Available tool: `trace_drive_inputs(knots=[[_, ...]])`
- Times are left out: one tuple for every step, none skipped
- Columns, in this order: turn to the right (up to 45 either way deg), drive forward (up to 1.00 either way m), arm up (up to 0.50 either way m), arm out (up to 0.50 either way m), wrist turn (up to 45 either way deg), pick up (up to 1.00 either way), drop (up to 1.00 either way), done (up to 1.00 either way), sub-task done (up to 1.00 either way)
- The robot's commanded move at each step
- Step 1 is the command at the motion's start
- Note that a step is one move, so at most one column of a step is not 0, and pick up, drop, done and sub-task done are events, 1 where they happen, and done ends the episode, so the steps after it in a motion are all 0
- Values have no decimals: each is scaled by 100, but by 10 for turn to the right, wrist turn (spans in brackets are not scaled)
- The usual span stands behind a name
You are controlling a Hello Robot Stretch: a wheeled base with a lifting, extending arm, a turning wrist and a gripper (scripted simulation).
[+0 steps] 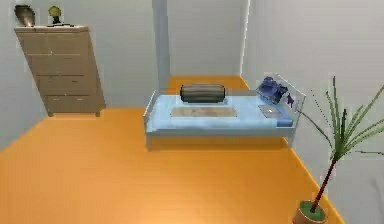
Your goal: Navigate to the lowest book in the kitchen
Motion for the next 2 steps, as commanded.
trace_drive_inputs(knots=[[-450,0,0,0,0,0,0,0,0],[-450,0,0,0,0,0,0,0,0]])
